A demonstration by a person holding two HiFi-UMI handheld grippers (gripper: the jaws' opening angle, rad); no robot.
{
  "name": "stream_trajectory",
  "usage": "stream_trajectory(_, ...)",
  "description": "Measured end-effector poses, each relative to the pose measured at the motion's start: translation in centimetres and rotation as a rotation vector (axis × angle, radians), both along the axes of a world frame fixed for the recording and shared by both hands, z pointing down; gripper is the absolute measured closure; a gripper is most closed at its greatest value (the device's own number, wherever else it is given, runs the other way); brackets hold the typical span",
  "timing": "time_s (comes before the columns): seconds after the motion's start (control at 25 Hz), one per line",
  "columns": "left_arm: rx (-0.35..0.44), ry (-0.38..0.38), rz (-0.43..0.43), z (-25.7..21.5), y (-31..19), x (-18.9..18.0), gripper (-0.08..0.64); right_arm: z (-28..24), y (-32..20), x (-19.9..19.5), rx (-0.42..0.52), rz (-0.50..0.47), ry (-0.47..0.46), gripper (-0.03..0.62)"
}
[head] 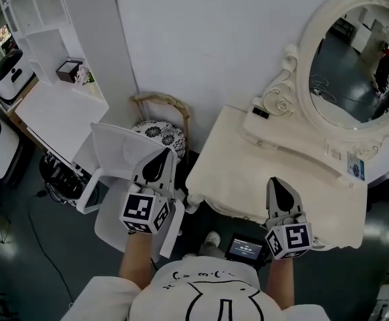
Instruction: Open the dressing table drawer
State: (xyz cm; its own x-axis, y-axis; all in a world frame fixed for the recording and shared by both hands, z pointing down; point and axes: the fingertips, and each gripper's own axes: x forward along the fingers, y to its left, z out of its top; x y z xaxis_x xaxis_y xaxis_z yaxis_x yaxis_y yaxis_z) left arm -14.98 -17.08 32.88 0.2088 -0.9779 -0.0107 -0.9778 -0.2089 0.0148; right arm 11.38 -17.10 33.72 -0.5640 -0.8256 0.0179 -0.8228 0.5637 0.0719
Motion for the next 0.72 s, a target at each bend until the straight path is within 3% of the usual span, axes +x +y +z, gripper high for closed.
stream_trajectory(0.44,-0.02,-0.042,-0.072,0.5,-6.3,0.6,0.545,0.9,-7.5,2.6,-0.007,-0.038,0.007,0.586)
stream_trajectory(0.72,-0.036,-0.064,-0.057,0.6,-9.1,0.5,0.545,1.6,-9.6,2.5,-0.022,-0.021,0.002,0.586)
